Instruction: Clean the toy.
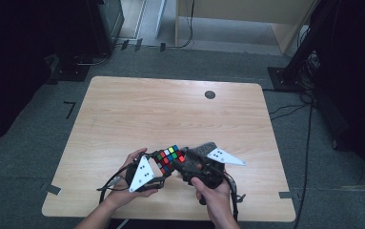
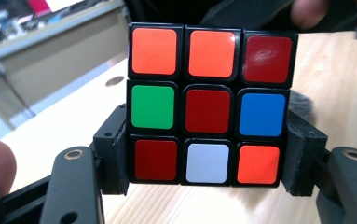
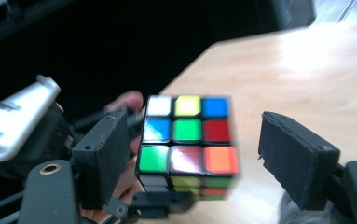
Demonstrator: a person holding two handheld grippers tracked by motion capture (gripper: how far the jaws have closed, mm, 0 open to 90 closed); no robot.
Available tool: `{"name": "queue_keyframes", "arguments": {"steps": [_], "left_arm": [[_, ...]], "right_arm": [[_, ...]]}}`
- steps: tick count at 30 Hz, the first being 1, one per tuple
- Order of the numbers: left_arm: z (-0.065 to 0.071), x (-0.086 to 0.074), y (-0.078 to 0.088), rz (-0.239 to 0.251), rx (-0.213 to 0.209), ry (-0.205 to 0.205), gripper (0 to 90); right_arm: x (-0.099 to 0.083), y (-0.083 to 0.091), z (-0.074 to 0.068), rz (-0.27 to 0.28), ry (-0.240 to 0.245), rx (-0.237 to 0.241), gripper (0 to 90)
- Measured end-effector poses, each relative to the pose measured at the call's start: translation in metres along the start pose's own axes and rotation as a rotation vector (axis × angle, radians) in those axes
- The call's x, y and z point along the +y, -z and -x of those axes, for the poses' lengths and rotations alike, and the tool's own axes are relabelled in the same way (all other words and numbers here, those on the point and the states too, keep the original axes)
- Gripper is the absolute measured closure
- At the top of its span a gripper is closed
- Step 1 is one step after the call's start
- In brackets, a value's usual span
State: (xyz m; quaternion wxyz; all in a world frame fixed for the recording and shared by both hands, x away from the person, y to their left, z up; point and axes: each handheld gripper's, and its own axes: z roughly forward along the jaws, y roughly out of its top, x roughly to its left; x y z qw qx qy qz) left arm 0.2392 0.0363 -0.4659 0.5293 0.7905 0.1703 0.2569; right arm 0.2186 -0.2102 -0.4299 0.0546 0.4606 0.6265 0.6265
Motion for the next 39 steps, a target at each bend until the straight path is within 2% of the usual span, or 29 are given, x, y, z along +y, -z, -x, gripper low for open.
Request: {"name": "queue_keyframes", "arguments": {"steps": [1, 2, 3, 4, 6, 7, 8, 10, 13, 16, 18, 21, 23, 27, 30, 34, 37, 39], "left_arm": [[0.0, 0.0, 0.0, 0.0, 0.0, 0.0, 33.4], [-0.005, -0.001, 0.001, -0.002, 0.007, 0.025, 33.4], [-0.014, -0.002, 0.003, -0.006, 0.012, 0.066, 33.4], [-0.014, -0.002, 0.003, -0.006, 0.012, 0.066, 33.4], [-0.022, -0.003, 0.007, -0.005, 0.022, 0.111, 33.4], [-0.022, -0.003, 0.007, -0.005, 0.022, 0.111, 33.4], [-0.027, -0.003, 0.008, 0.0, 0.022, 0.145, 33.4], [-0.03, -0.003, 0.009, -0.001, 0.022, 0.171, 33.4], [-0.034, -0.004, 0.01, -0.004, 0.022, 0.201, 33.4], [-0.037, -0.005, 0.01, -0.005, 0.015, 0.225, 33.4], [-0.038, -0.005, 0.01, -0.005, 0.01, 0.236, 33.4], [-0.039, -0.006, 0.009, -0.01, 0.008, 0.255, 33.4], [-0.04, -0.007, 0.009, -0.012, 0.005, 0.262, 33.4], [-0.043, -0.007, 0.009, -0.012, -0.01, 0.308, 33.4], [-0.044, -0.007, 0.01, -0.005, -0.026, 0.319, 33.4], [-0.043, -0.006, 0.011, 0.006, -0.027, 0.3, 33.4], [-0.041, -0.006, 0.012, 0.019, -0.01, 0.294, 33.4], [-0.041, -0.006, 0.013, 0.04, -0.034, 0.283, 33.5]], "right_arm": [[0.0, 0.0, 0.0, 0.0, 0.0, 0.0, 25.3], [0.007, 0.008, 0.006, 0.036, 0.018, -0.041, 25.7], [0.008, 0.01, 0.009, 0.037, 0.051, -0.084, 25.7], [0.007, 0.01, 0.013, 0.024, 0.088, -0.137, 25.7], [0.003, 0.005, 0.023, -0.043, 0.158, -0.242, 23.8], [0.003, 0.005, 0.023, -0.043, 0.158, -0.242, 23.8], [-0.007, -0.004, 0.036, -0.14, 0.188, -0.325, 22.4], [-0.02, -0.014, 0.048, -0.248, 0.228, -0.414, 22.4], [-0.035, -0.026, 0.057, -0.342, 0.255, -0.446, 21.6], [-0.041, -0.032, 0.059, -0.385, 0.303, -0.465, 21.8], [-0.043, -0.034, 0.062, -0.402, 0.292, -0.46, 21.4], [-0.051, -0.036, 0.072, -0.444, 0.287, -0.483, 16.7], [-0.053, -0.034, 0.077, -0.403, 0.27, -0.462, 18.3], [-0.055, -0.034, 0.079, -0.39, 0.292, -0.459, 16.1], [-0.055, -0.034, 0.079, -0.385, 0.286, -0.468, 15.7], [-0.057, -0.033, 0.077, -0.381, 0.278, -0.49, 15.2], [-0.057, -0.034, 0.076, -0.382, 0.278, -0.497, 14.8], [-0.057, -0.035, 0.076, -0.383, 0.284, -0.503, 14.6]]}}
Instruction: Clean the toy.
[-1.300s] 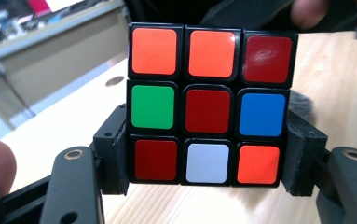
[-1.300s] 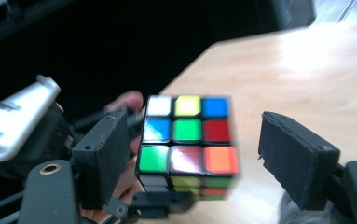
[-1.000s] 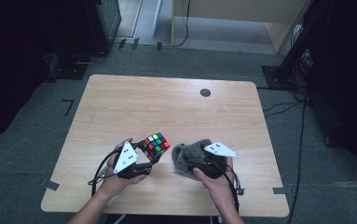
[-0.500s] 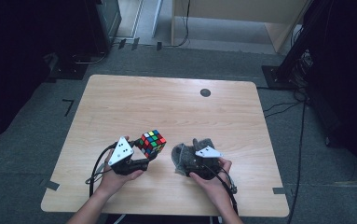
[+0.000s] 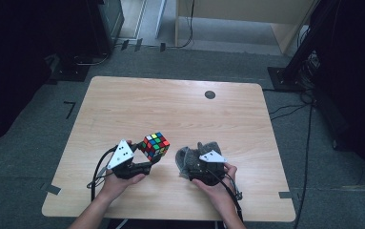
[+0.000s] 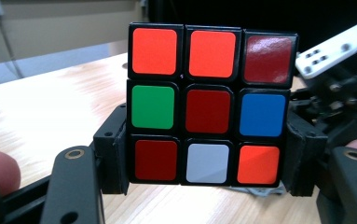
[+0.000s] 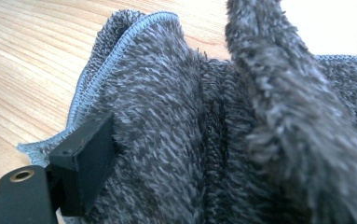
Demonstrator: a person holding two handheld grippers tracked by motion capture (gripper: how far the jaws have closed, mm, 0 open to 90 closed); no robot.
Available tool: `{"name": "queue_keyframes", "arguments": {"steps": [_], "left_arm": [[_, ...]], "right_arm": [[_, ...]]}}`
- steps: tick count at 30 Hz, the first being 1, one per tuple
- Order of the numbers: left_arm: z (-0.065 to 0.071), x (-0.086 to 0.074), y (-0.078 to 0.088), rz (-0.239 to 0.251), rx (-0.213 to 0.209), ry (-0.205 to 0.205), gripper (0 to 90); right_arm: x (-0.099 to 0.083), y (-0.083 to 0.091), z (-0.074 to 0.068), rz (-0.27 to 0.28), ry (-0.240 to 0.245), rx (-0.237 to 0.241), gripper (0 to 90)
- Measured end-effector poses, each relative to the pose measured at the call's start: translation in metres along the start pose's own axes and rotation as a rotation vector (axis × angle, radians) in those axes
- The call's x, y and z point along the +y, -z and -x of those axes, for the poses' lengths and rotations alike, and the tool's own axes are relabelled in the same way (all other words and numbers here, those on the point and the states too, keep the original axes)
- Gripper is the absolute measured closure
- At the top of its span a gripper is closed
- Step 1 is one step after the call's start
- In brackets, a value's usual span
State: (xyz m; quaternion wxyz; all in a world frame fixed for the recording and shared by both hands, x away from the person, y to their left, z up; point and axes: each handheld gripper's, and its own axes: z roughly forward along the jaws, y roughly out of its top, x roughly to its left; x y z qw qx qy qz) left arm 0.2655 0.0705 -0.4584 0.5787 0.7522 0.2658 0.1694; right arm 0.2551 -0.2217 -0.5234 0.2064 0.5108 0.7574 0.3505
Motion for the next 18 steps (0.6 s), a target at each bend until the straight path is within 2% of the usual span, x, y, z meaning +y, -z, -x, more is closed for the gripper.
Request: {"name": "queue_keyframes", "arguments": {"steps": [3, 4, 6, 7, 9, 11, 12, 13, 15, 16, 17, 18], "left_arm": [[0.0, -0.001, -0.001, -0.009, 0.011, -0.006, 33.5], [-0.001, -0.001, -0.002, -0.018, 0.013, 0.009, 33.5], [-0.001, 0.001, -0.002, -0.012, -0.004, 0.04, 33.5], [0.0, 0.003, -0.003, -0.008, -0.012, 0.041, 33.5], [0.004, 0.008, -0.004, -0.013, -0.011, 0.021, 33.5], [0.009, 0.013, -0.004, -0.025, -0.001, -0.02, 33.5], [0.009, 0.013, -0.004, -0.025, -0.001, -0.02, 33.5], [0.012, 0.015, -0.006, -0.052, 0.019, -0.054, 33.5], [0.013, 0.016, -0.013, -0.076, 0.011, -0.066, 33.5], [0.013, 0.016, -0.013, -0.076, 0.011, -0.066, 33.5], [0.014, 0.017, -0.022, -0.122, 0.006, -0.102, 33.5], [0.014, 0.017, -0.022, -0.122, 0.006, -0.102, 33.5]], "right_arm": [[0.001, -0.001, -0.001, 0.001, -0.004, -0.005, 17.7], [0.001, -0.001, -0.002, 0.008, -0.002, 0.0, 25.5], [0.002, 0.0, -0.002, 0.028, -0.004, 0.007, 47.2], [0.003, 0.001, -0.002, 0.029, -0.011, 0.018, 55.6], [0.004, 0.003, 0.0, 0.02, -0.046, 0.054, 65.0], [0.008, 0.008, 0.004, 0.022, -0.08, 0.084, 67.7], [0.011, 0.014, 0.004, 0.046, -0.089, 0.097, 67.9], [0.017, 0.023, 0.003, 0.079, -0.087, 0.104, 67.8], [0.032, 0.043, -0.003, 0.151, -0.044, 0.119, 67.7], [0.032, 0.043, -0.003, 0.151, -0.044, 0.119, 67.7], [0.05, 0.061, -0.008, 0.218, -0.015, 0.139, 67.4], [0.05, 0.061, -0.008, 0.218, -0.015, 0.139, 67.4]]}}
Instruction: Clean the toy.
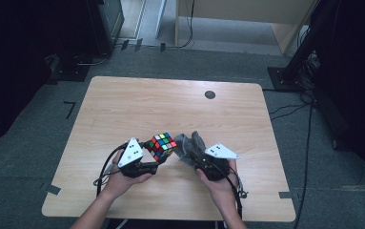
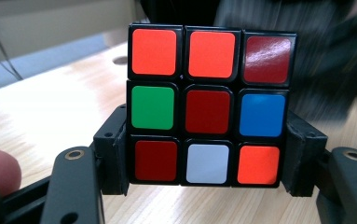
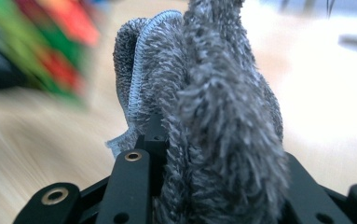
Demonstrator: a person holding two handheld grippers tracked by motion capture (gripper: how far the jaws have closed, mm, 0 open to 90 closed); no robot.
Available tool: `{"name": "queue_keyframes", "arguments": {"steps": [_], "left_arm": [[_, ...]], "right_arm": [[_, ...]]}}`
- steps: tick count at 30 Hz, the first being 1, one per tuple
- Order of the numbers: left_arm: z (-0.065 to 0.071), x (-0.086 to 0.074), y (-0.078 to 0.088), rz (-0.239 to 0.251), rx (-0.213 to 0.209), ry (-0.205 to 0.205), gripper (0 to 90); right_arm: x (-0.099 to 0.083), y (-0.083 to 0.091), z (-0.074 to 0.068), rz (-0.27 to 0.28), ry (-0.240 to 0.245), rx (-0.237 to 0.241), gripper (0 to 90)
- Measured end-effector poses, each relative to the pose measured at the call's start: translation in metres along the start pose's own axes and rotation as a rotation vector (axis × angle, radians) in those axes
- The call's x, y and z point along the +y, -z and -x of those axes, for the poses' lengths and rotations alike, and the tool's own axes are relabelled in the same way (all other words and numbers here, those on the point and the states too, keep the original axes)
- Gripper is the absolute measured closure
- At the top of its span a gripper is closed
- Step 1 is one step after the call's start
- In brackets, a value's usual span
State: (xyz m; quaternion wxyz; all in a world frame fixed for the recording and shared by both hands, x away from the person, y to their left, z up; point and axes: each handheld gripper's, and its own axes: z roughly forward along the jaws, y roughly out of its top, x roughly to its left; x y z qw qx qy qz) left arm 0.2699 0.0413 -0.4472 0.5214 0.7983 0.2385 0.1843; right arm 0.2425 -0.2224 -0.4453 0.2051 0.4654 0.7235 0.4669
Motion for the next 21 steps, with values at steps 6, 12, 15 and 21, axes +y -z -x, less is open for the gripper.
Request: {"name": "queue_keyframes", "arguments": {"steps": [6, 12, 15, 21], "left_arm": [[0.02, 0.005, -0.009, -0.113, 0.034, -0.047, 33.5], [0.028, 0.0, -0.01, -0.232, 0.023, -0.051, 33.8], [0.027, -0.004, -0.011, -0.226, -0.013, -0.044, 33.9], [0.018, -0.006, -0.009, -0.219, -0.011, -0.017, 33.9]], "right_arm": [[0.054, 0.02, -0.043, 0.106, 0.083, 0.181, 66.3], [0.031, 0.003, -0.079, 0.007, 0.284, 0.129, 64.5], [0.028, 0.002, -0.065, -0.01, 0.242, 0.087, 63.8], [0.023, 0.008, -0.039, 0.007, 0.086, 0.118, 60.3]]}}
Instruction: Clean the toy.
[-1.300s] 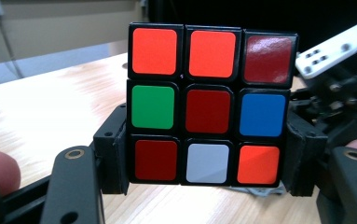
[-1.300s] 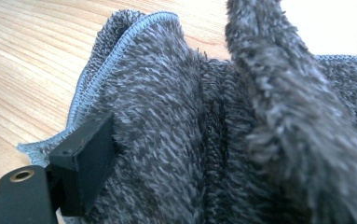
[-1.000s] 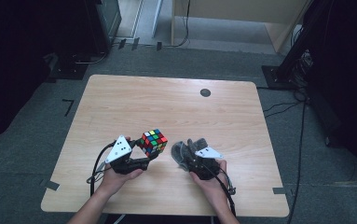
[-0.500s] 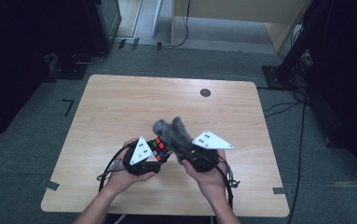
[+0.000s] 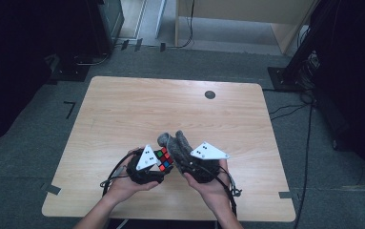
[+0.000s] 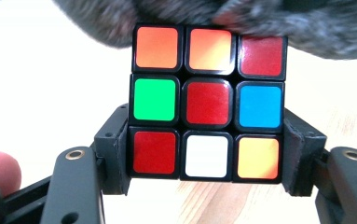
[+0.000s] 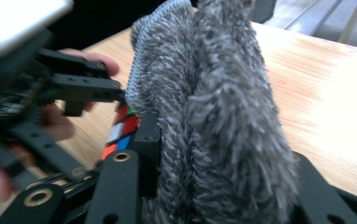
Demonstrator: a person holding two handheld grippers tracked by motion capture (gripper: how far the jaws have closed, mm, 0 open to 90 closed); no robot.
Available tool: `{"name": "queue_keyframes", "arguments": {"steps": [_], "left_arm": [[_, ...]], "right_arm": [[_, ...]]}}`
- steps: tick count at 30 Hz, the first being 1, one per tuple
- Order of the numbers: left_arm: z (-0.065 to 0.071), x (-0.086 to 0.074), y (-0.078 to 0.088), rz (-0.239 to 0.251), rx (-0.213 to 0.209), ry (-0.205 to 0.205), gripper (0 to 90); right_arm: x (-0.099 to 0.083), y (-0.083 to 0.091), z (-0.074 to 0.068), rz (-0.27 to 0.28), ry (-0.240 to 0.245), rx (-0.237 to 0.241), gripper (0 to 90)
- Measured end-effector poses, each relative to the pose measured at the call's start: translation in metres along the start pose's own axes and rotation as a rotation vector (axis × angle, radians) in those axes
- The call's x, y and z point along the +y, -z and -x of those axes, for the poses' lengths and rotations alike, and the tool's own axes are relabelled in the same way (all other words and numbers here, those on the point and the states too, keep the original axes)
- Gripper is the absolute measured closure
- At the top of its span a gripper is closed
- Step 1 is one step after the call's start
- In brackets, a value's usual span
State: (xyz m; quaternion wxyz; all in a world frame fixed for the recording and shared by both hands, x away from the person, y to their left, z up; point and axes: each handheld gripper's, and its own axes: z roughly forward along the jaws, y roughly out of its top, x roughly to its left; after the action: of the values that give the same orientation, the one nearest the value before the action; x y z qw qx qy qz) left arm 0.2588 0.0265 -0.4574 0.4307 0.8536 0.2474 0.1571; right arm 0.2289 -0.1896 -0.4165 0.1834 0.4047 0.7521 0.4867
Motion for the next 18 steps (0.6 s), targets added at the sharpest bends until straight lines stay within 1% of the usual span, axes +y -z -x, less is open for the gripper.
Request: {"name": "queue_keyframes", "arguments": {"steps": [1, 2, 3, 4, 5, 6, 7, 8, 9, 10, 12, 13, 14, 15, 16, 17, 18], "left_arm": [[0.0, 0.001, 0.0, 0.0, 0.008, 0.009, 33.9], [0.0, 0.002, 0.002, 0.0, 0.01, 0.007, 33.9], [0.001, 0.004, 0.003, 0.005, 0.008, 0.003, 34.0], [0.004, 0.006, 0.004, 0.01, 0.011, -0.007, 34.0], [0.004, 0.006, 0.004, 0.01, 0.011, -0.007, 34.0], [0.01, 0.009, 0.006, 0.009, 0.038, -0.031, 34.0], [0.012, 0.01, 0.006, 0.012, 0.049, -0.039, 34.0], [0.011, 0.01, 0.007, 0.018, 0.039, -0.039, 34.1], [0.01, 0.01, 0.008, 0.028, 0.028, -0.033, 34.1], [0.01, 0.01, 0.009, 0.036, 0.029, -0.029, 34.1], [0.008, 0.01, 0.009, 0.036, 0.035, -0.028, 34.0], [0.008, 0.01, 0.009, 0.036, 0.033, -0.027, 34.0], [0.009, 0.009, 0.009, 0.037, 0.033, -0.026, 34.0], [0.009, 0.01, 0.009, 0.035, 0.033, -0.026, 34.0], [0.009, 0.01, 0.009, 0.035, 0.033, -0.026, 34.0], [0.009, 0.01, 0.008, 0.025, 0.04, -0.027, 34.0], [0.009, 0.01, 0.008, 0.025, 0.04, -0.027, 33.9]], "right_arm": [[0.001, 0.003, -0.002, 0.025, 0.003, 0.023, 59.9], [0.002, 0.005, -0.007, 0.038, 0.015, 0.047, 60.0], [0.004, 0.005, -0.013, 0.039, 0.047, 0.063, 60.0], [0.006, 0.004, -0.021, 0.029, 0.081, 0.069, 60.0], [0.006, 0.004, -0.021, 0.029, 0.081, 0.069, 60.0], [0.007, -0.001, -0.032, 0.01, 0.133, 0.065, 58.0], [0.006, -0.002, -0.036, 0.018, 0.158, 0.038, 58.1], [0.006, -0.002, -0.037, 0.02, 0.176, 0.017, 58.0], [0.007, -0.001, -0.036, 0.023, 0.168, 0.006, 57.5], [0.007, 0.0, -0.032, 0.031, 0.15, -0.013, 57.4], [0.008, 0.004, -0.024, 0.042, 0.112, -0.055, 56.6], [0.009, 0.005, -0.022, 0.046, 0.089, -0.054, 56.4], [0.01, 0.006, -0.022, 0.047, 0.085, -0.056, 55.3], [0.01, 0.005, -0.025, 0.042, 0.094, -0.047, 52.4], [0.01, 0.003, -0.031, 0.029, 0.105, -0.025, 47.1], [0.009, -0.001, -0.036, 0.01, 0.122, -0.005, 38.9], [0.009, -0.006, -0.042, -0.012, 0.129, -0.009, 32.4]]}}
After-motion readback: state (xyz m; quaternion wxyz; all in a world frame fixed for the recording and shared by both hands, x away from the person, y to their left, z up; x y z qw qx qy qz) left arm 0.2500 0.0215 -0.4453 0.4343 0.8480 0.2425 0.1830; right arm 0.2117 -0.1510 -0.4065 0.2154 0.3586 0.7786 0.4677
